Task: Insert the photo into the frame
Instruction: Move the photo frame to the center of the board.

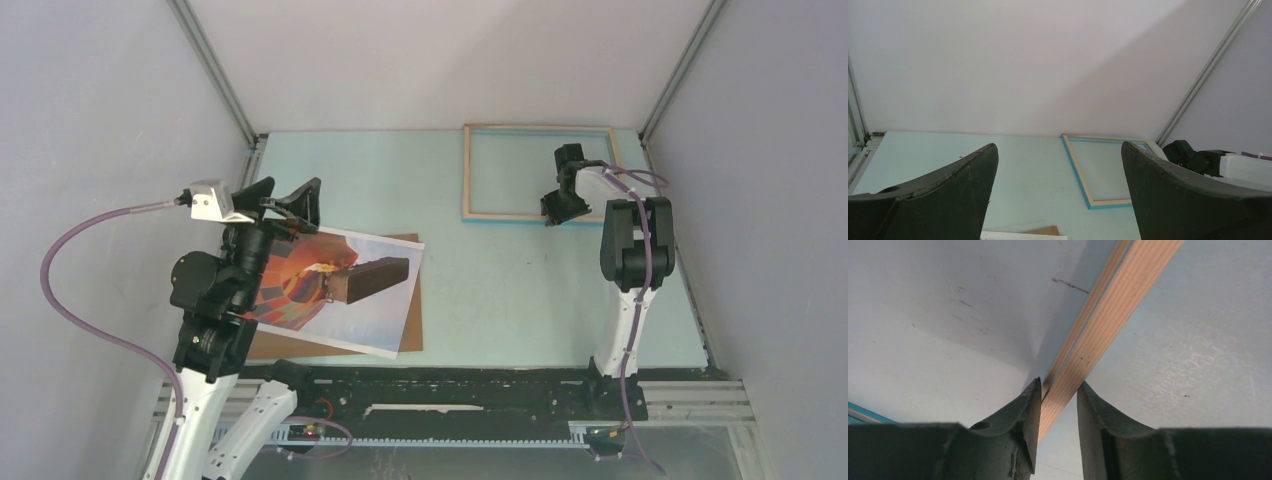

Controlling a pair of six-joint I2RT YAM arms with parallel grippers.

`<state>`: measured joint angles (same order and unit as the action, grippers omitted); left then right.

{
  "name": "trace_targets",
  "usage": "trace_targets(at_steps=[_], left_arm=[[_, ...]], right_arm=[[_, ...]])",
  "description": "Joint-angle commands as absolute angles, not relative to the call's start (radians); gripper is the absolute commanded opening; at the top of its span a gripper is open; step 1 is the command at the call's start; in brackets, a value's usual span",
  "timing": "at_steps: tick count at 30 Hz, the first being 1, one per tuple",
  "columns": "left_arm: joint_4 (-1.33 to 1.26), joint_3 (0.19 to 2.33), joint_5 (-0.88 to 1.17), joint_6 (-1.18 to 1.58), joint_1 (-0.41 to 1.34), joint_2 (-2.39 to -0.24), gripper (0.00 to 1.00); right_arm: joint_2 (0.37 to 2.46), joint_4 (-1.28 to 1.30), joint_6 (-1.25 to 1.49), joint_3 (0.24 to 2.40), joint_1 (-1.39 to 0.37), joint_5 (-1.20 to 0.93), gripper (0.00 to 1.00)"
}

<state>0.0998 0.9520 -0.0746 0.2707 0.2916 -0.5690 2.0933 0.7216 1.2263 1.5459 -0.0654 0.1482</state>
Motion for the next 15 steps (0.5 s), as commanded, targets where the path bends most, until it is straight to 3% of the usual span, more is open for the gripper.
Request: trace_targets(at_steps=[1,10,15], left_arm=[[0.097,0.958,-0.083,0.274,0.301,-0.568,1.00],[0.087,0.949,-0.085,0.278,0.311,-0.556,1.00],[0.085,0.948,-0.096,0.275,0.317,-0.546,1.00]], right_arm=[[2.082,0.797,1.278,1.552,-0.060,0.183,0.35],[1.918,0.852,1.354,1.381,-0.051,0.217,0.02],[1.703,0.890,1.450,1.162,-0.067,0.280,0.00]])
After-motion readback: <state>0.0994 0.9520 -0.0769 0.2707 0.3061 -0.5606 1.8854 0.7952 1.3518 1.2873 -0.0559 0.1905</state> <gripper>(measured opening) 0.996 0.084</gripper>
